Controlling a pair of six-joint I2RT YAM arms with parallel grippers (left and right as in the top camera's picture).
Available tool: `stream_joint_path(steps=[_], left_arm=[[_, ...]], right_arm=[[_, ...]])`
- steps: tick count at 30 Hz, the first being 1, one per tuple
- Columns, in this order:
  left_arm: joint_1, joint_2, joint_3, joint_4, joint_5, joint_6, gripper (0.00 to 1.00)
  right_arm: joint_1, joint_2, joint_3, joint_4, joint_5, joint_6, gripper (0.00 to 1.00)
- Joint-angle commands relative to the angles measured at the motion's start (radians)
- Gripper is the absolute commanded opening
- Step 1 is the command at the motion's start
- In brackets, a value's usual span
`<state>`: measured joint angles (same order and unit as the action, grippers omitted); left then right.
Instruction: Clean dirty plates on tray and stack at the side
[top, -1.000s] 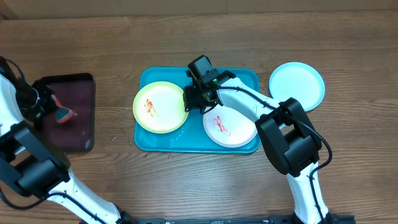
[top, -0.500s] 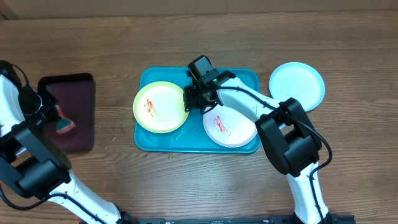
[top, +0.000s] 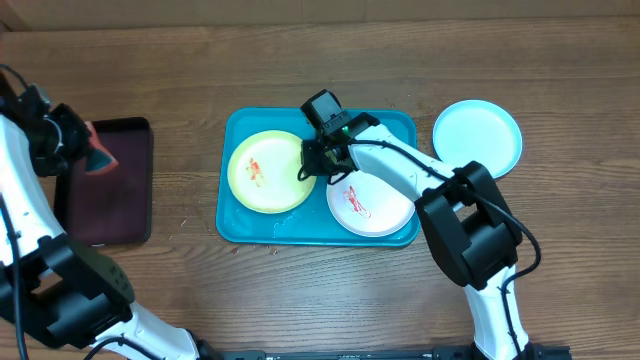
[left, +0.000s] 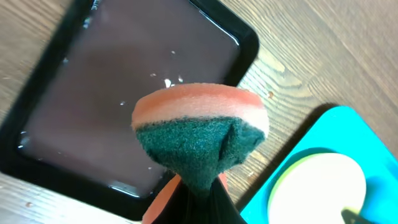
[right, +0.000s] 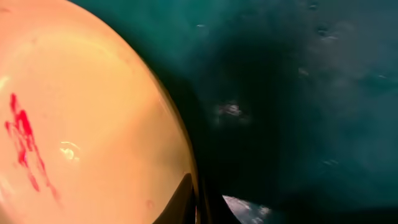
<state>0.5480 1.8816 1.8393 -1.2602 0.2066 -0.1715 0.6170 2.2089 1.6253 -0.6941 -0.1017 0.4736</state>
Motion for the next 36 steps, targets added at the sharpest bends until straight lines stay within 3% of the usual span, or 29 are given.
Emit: stream_joint_path(steps=[1,7,12,18,24,36], left_arm=[[-0.044,0.008,-0.018,0.006,0.016,0.042,0.04],[-0.104,0.011,-0.021,0.003,-0.030,0.045,0.04],[-0.170,0.011,-0.021,-0.017,0.067,0.132,0.04],[-0.314,0.011,-0.026,-0.027,0.079,0.130,0.04],[-0.468,0.011,-0.077,0.031,0.079,0.061,0.04],[-0.666,0.012,-0.365,0.354,0.075,-0.139,0.04]], right_arm=[[0.008,-0.021,-0.006,-0.016,0.168,0.021,0.04],[0.018,-0.019,-0.009,-0.010,0.167,0.029,0.04],[0.018,-0.019,-0.016,-0.006,0.156,0.031,0.04],[0.018,-0.018,-0.016,-0.007,0.144,0.081,0.04],[0.018,-0.018,-0.016,-0.011,0.101,0.080,0.04],[0.018,-0.018,-0.016,-0.023,0.100,0.081,0.04]])
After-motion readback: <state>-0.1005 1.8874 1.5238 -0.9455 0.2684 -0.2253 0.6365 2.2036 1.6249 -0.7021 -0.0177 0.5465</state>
